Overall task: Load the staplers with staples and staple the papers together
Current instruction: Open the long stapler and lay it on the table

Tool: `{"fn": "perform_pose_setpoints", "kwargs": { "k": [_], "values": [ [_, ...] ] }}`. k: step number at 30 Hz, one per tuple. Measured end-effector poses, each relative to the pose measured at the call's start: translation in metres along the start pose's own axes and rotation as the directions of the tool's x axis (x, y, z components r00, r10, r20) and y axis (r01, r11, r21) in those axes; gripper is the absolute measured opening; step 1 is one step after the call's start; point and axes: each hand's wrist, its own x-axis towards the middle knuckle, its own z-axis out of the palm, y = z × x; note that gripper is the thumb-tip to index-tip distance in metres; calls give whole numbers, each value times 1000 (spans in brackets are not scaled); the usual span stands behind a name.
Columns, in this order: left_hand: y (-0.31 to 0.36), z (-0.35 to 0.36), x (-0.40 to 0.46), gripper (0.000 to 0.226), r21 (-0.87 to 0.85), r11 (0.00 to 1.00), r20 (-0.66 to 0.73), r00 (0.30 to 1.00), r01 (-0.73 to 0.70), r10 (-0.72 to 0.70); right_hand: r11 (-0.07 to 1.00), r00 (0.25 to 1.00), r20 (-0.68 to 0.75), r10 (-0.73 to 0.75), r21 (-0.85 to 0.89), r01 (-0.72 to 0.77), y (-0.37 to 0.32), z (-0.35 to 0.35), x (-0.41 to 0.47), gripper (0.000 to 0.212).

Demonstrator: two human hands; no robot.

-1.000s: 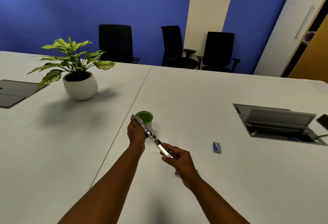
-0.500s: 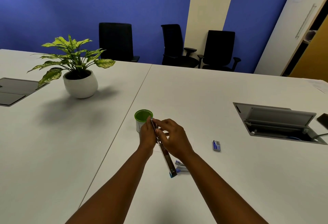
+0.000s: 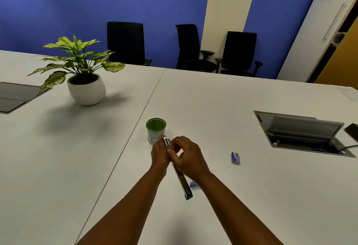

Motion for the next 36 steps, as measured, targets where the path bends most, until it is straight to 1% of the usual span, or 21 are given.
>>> {"fn": "perform_pose_setpoints", "kwargs": {
  "k": [3, 5, 9, 12, 16, 18, 21, 22, 24, 25, 26, 27, 28, 29, 30, 31, 32, 34, 36],
  "values": [
    [-3, -4, 0, 41, 15, 1000, 14, 1000, 11, -11, 1000, 999, -29, 16, -14, -17, 0, 2, -3, 13],
    [-3, -5, 0, 40, 26, 1000, 2, 1000, 9, -9, 999, 997, -66, 31, 25, -29, 0, 4, -5, 10],
    [-3, -7, -1, 36, 15, 1000, -41, 999, 4, -3, 997, 993, -106, 47, 63, -40, 1, 10, -11, 11],
    [-6, -7, -1, 39, 35, 999, -76, 997, 14, -11, 998, 989, -141, 43, 58, -35, 4, 13, -16, 7],
    [-2, -11, 0, 34, 22, 998, -152, 987, 53, -50, 997, 986, -164, 15, 74, -3, 6, 15, -23, 1],
    [1, -12, 0, 32, 28, 998, -134, 990, 58, -54, 997, 988, -156, 5, 78, 7, 8, 16, -26, 1],
    [3, -13, 1, 31, 43, 997, -71, 996, 64, -60, 993, 992, -129, 11, 122, 5, 10, 15, -26, 1],
    [4, -14, 0, 32, 44, 998, -43, 998, 53, -51, 986, 993, -112, 39, 167, -20, 8, 14, -26, 1],
    [6, -15, -1, 39, 39, 999, 20, 1000, 18, -18, 941, 982, -95, 163, 316, -126, 4, 11, -25, 11],
    [9, -16, -2, 42, 25, 1000, 54, 999, 0, -2, 893, 962, -72, 262, 396, -213, 1, 9, -24, 13],
    [12, -17, -4, 44, 11, 1000, 87, 996, -15, 14, 828, 927, -7, 374, 454, -330, 1, 8, -21, 11],
    [14, -17, -5, 44, 6, 1000, 114, 993, -25, 24, 744, 873, 110, 476, 478, -466, 2, 6, -19, 10],
    [17, -17, -7, 44, 2, 1000, 139, 990, -29, 28, 655, 802, 253, 541, 472, -591, 4, 5, -18, 18],
    [19, -17, -8, 43, -4, 1000, 162, 986, -28, 28, 571, 731, 387, 561, 458, -681, 8, 4, -19, 26],
    [20, -16, -9, 42, -10, 999, 188, 982, -32, 33, 505, 683, 486, 545, 459, -731, 11, 4, -22, 32],
    [20, -16, -10, 42, -8, 999, 213, 976, -44, 45, 450, 654, 553, 516, 474, -757, 12, 4, -26, 36],
    [20, -15, -10, 40, 4, 998, 237, 970, -64, 61, 415, 640, 593, 489, 487, -768, 14, 6, -30, 38],
    [19, -12, -10, 37, 48, 993, 271, 958, -107, 90, 388, 636, 623, 456, 504, -772, 15, 9, -35, 40],
    [17, -11, -10, 35, 73, 988, 272, 956, -135, 110, 360, 643, 621, 448, 533, -766, 16, 14, -37, 41]
  ]
}}
